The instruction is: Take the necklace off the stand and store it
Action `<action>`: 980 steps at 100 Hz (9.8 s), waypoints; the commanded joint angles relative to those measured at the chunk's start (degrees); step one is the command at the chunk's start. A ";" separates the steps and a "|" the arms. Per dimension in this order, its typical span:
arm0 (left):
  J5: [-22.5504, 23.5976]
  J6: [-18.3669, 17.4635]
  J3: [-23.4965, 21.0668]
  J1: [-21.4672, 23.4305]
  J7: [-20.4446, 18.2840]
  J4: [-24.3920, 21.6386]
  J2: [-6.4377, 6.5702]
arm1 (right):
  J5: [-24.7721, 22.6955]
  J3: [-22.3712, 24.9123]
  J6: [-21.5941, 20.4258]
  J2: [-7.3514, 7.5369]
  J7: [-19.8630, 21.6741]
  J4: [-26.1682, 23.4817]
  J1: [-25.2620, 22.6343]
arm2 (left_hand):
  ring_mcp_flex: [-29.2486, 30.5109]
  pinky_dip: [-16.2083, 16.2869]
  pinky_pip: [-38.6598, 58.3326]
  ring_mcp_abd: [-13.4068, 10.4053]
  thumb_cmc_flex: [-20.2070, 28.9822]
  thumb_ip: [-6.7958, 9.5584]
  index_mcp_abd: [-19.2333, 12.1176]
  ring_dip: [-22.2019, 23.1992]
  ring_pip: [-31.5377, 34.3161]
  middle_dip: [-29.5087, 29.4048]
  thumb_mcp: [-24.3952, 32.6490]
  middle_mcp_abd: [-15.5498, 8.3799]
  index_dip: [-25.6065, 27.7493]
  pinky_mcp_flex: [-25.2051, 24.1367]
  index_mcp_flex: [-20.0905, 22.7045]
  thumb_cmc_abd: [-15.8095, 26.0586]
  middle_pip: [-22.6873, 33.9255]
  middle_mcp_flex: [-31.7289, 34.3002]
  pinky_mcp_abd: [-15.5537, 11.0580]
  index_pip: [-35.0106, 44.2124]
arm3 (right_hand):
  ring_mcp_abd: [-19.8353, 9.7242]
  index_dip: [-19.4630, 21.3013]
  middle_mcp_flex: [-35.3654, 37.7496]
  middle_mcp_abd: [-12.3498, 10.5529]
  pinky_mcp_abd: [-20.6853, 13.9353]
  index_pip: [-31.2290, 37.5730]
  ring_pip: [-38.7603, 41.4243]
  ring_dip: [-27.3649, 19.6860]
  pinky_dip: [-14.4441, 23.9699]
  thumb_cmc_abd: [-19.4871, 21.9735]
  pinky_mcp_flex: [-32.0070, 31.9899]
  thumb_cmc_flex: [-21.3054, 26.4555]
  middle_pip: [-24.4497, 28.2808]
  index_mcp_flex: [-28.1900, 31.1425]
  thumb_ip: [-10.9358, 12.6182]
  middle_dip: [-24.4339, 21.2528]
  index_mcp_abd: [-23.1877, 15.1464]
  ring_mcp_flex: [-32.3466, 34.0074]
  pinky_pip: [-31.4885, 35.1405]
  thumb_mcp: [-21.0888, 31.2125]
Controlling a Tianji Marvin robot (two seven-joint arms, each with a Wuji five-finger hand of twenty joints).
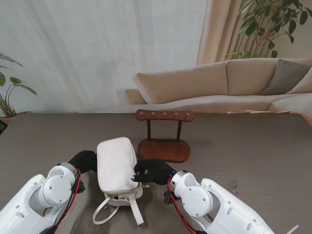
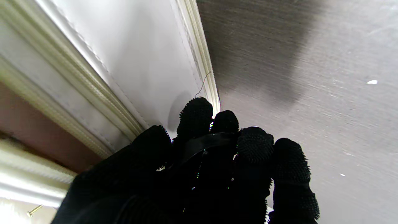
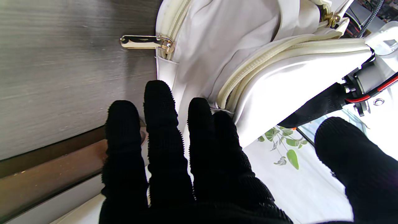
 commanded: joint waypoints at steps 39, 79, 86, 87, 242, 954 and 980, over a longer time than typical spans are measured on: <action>-1.32 -1.12 0.75 -1.01 -0.80 1.31 -0.44 | -13.04 0.13 -2.27 -0.69 -5.89 -2.58 1.63 | 1.33 0.11 2.39 1.02 -1.31 -0.25 0.16 0.59 0.02 0.06 -1.10 0.72 -0.22 -0.86 0.31 -0.17 0.71 0.93 -1.12 0.91 | -1.72 0.46 -13.27 -2.50 -1.15 -0.61 -5.71 -2.31 0.49 -0.75 -14.53 -0.22 -2.13 -2.99 1.15 -1.19 -15.89 -11.38 -3.05 -1.16; 3.45 -0.92 -4.76 6.30 -7.19 -7.15 0.88 | -16.97 -8.13 -2.89 -1.19 -3.76 0.77 11.73 | 1.26 0.16 2.48 0.57 -1.54 -0.09 -0.01 0.89 0.59 0.08 -1.33 0.53 -0.15 -0.65 0.20 0.07 0.86 0.97 -1.02 0.99 | -8.28 1.29 -6.07 -11.43 -4.88 -1.57 -14.12 -8.40 -0.98 1.09 -16.31 2.45 -9.57 -0.09 1.95 -8.61 -20.55 -12.87 -8.83 4.96; 3.79 -1.00 -5.47 7.14 -7.58 -7.88 0.94 | -17.17 -9.96 -2.52 -1.26 -2.85 1.63 13.24 | 1.26 0.17 2.50 0.56 -1.56 -0.08 0.02 0.91 0.64 0.08 -1.37 0.55 -0.15 -0.62 0.19 0.15 0.87 0.98 -1.11 0.99 | -9.16 1.38 -3.81 -12.45 -5.55 -1.26 -14.35 -8.72 -1.11 2.10 -16.33 3.46 -11.38 0.78 2.00 -10.19 -20.58 -12.29 -8.73 5.09; 3.82 -1.03 -5.55 7.24 -7.63 -7.97 0.95 | -17.26 -10.22 -2.49 -1.29 -2.87 1.81 13.43 | 1.26 0.17 2.50 0.56 -1.54 -0.07 0.03 0.92 0.65 0.08 -1.37 0.52 -0.15 -0.61 0.19 0.18 0.86 0.96 -1.13 0.99 | -9.30 1.35 -3.35 -12.62 -5.63 -1.28 -14.37 -8.77 -1.13 2.12 -16.29 3.51 -11.72 0.97 2.02 -10.51 -20.68 -12.13 -8.63 5.20; 0.54 -4.40 -15.82 19.85 -28.16 -28.80 4.06 | -12.54 -21.97 2.41 -3.86 4.14 10.21 23.51 | 0.50 0.12 2.66 -0.69 -0.68 0.35 -0.17 1.45 1.46 0.13 -3.71 -0.11 0.12 -0.79 -0.65 1.39 0.84 0.70 -2.26 1.44 | -9.77 1.73 -1.27 -13.20 -6.93 -2.24 -13.74 -8.14 -1.74 6.16 -17.11 4.99 -14.64 2.10 1.94 -13.09 -20.58 -10.22 -8.00 2.44; 16.64 -20.67 -11.47 23.94 -4.99 -20.82 1.15 | -28.38 4.61 -1.35 1.55 -19.53 -1.67 -16.43 | -29.32 -20.41 -48.06 0.14 -6.29 1.39 -14.81 -36.02 -34.77 -37.23 7.75 -7.12 -34.43 -17.73 -18.62 -12.70 -26.94 -18.88 -10.24 -42.49 | -4.03 4.82 0.52 -4.13 -2.04 -0.90 6.74 3.97 0.76 -39.40 -10.38 12.71 4.38 5.77 -5.22 6.20 -15.10 0.62 2.13 16.77; 14.85 -19.95 -11.21 22.54 -5.06 -18.99 1.15 | -28.53 1.03 0.89 0.44 -25.18 1.74 -15.04 | -28.75 -19.95 -48.08 0.61 -6.01 1.49 -14.45 -35.88 -34.52 -37.18 7.34 -6.86 -34.46 -17.39 -18.39 -12.05 -26.69 -18.00 -9.98 -42.20 | -3.46 4.00 0.22 -3.72 -1.70 0.31 7.40 4.24 0.95 -37.83 -9.64 9.06 5.07 5.43 -5.62 6.25 -13.23 1.30 2.67 16.00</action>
